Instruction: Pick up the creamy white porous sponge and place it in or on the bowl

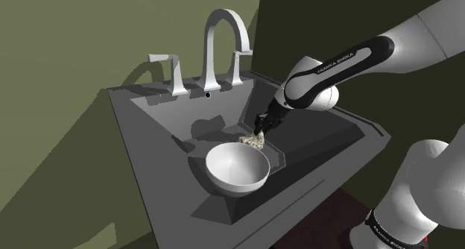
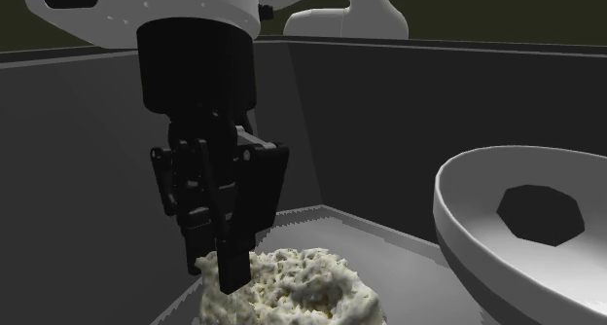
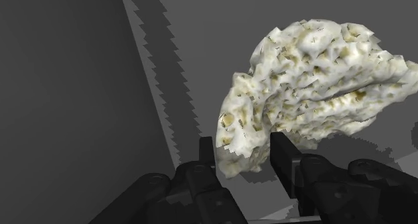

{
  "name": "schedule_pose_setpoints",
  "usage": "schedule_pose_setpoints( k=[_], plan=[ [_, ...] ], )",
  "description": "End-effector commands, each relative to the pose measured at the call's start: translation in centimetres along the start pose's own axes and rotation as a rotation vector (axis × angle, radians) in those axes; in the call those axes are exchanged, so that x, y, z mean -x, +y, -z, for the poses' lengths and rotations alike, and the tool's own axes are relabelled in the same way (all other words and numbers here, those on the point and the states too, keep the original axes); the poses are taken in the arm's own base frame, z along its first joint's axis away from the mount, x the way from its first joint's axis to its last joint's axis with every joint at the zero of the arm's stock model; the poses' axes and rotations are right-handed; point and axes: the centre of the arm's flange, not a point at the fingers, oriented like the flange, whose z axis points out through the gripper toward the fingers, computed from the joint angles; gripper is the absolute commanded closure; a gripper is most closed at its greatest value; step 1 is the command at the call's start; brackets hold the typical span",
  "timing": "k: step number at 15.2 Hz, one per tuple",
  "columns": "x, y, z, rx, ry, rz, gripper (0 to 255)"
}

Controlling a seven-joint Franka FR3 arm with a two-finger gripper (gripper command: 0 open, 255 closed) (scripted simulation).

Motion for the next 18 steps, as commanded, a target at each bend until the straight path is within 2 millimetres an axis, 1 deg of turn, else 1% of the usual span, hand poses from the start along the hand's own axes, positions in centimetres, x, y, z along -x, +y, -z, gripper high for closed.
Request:
schedule_pose_setpoints(
  k=[1, 7, 18],
  plan=[
    [0.0, 0.0, 0.0, 0.000, 0.000, 0.000, 255],
    [0.0, 0.0, 0.0, 0.000, 0.000, 0.000, 255],
    [-1.5, -1.6, 5.3, 0.000, 0.000, 0.000, 255]
  ],
)
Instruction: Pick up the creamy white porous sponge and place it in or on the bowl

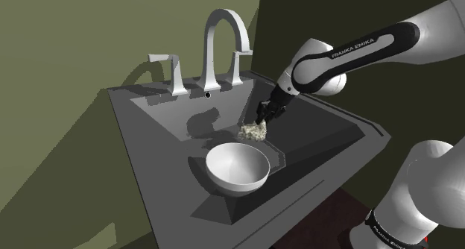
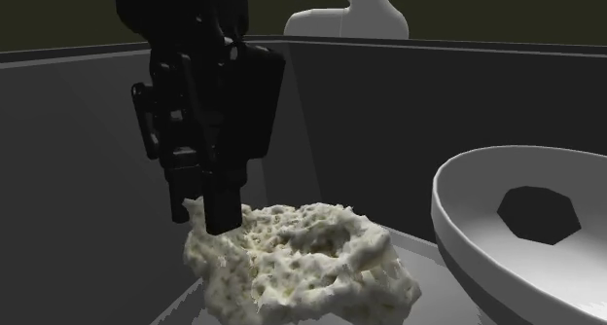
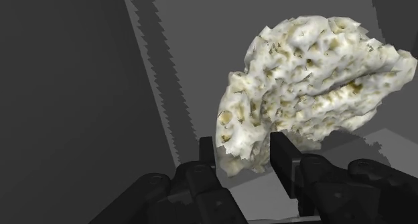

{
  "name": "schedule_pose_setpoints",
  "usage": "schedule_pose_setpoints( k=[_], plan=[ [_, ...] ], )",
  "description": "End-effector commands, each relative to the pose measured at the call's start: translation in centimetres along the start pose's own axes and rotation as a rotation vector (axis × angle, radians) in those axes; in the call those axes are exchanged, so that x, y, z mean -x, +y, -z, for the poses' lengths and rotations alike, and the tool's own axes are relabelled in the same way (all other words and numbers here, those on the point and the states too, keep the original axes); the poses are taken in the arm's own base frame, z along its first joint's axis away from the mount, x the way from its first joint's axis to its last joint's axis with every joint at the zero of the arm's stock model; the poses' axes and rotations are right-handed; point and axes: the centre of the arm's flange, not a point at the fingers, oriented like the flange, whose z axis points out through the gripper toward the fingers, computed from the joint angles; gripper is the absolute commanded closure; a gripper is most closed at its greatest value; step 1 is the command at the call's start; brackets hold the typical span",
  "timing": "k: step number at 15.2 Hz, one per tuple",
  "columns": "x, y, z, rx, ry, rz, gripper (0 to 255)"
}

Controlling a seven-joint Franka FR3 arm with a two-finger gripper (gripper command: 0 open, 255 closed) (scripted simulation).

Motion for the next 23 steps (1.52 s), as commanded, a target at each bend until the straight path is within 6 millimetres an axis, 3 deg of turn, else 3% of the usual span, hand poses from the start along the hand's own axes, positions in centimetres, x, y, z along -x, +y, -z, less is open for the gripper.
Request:
schedule_pose_setpoints(
  k=[1, 20, 23],
  plan=[
    [-0.2, -0.4, 1.0, 0.000, 0.000, 0.000, 255],
    [-2.8, -3.1, 10.0, 0.000, 0.000, 0.000, 255],
    [-0.1, -6.0, 10.2, 0.000, 0.000, 0.000, 255]
  ],
)
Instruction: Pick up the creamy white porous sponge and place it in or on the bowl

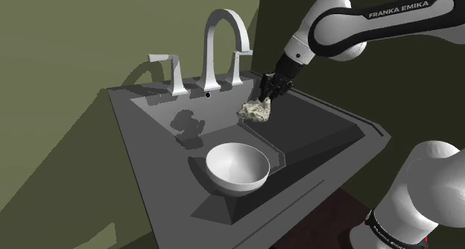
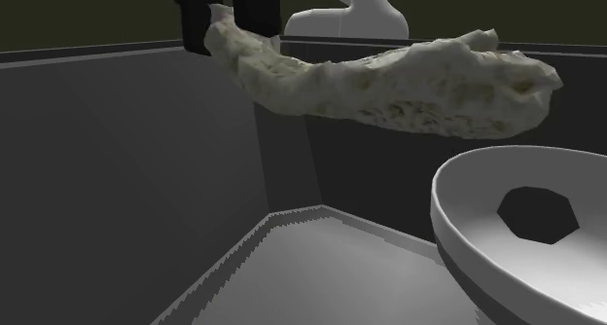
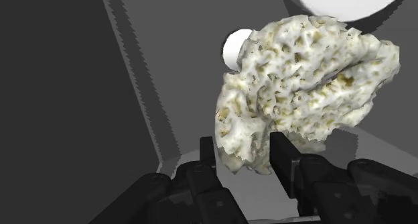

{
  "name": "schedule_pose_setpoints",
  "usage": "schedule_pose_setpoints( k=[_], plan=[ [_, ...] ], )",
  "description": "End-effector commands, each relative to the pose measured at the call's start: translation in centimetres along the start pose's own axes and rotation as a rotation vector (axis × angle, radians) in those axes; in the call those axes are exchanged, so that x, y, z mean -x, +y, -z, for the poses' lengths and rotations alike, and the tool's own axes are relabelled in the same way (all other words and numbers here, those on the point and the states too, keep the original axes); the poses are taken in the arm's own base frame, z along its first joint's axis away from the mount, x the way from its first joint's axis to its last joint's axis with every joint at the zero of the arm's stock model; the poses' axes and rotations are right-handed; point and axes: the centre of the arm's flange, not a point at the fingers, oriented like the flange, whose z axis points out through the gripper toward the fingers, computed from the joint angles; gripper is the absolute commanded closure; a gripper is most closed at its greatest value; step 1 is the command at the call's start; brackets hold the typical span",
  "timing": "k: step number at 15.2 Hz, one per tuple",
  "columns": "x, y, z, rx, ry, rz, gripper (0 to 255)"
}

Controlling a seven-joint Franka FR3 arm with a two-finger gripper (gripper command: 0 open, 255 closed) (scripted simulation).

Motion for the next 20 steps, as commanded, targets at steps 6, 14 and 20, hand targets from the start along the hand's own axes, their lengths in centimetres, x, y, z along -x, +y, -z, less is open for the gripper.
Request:
schedule_pose_setpoints(
  k=[6, 14, 20],
  plan=[
    [6.1, -6.6, 0.4, 0.000, 0.000, -0.001, 255],
    [12.4, -13.1, 0.5, 0.000, 0.000, -0.001, 255],
    [13.2, -12.3, -2.4, 0.000, 0.000, -0.001, 255]
  ],
)
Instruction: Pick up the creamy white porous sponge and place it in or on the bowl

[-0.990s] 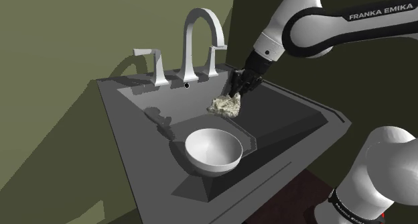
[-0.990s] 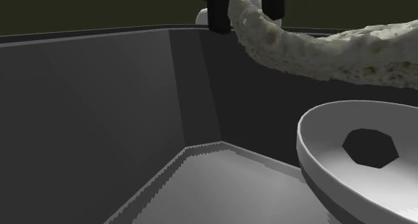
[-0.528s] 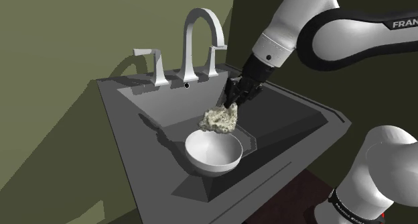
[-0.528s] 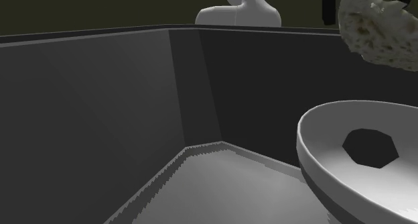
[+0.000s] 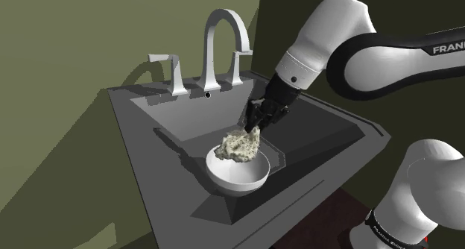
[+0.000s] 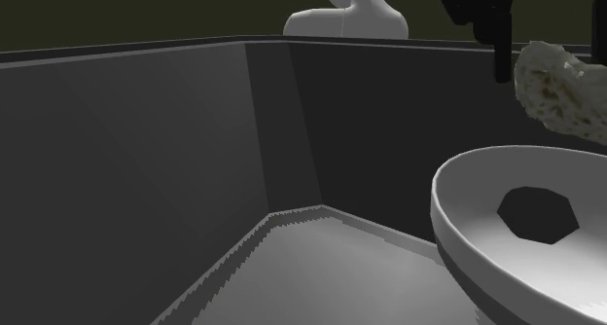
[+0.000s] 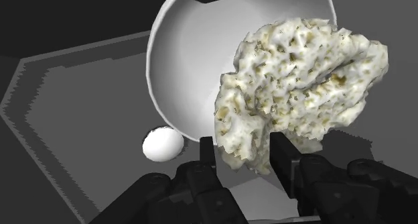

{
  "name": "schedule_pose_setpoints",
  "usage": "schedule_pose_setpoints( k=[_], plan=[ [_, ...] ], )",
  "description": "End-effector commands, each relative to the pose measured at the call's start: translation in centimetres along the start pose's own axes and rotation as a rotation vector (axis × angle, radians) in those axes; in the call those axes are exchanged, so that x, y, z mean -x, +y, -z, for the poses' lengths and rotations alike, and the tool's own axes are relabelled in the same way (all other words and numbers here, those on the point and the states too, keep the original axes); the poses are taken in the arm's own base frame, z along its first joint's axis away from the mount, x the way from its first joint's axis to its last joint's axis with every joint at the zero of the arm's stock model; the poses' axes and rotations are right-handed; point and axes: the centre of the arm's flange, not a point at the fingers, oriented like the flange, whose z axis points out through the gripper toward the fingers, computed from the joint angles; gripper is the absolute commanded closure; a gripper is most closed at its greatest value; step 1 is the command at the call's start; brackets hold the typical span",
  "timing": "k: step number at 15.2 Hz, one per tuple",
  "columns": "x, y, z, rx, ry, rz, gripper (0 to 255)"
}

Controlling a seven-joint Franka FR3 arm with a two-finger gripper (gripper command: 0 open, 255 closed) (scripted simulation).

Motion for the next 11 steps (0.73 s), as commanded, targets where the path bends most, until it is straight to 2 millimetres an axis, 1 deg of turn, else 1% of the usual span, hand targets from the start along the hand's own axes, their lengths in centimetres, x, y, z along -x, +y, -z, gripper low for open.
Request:
schedule_pose_setpoints(
  k=[1, 8, 9, 11],
  plan=[
    [0.4, 0.3, -0.9, -0.001, 0.001, 0.000, 255],
    [1.3, 1.4, -4.3, -0.001, 0.001, 0.000, 255],
    [1.6, 1.6, -5.0, -0.001, 0.001, 0.000, 255],
    [1.6, 1.6, -5.0, -0.001, 0.001, 0.000, 255]
  ],
)
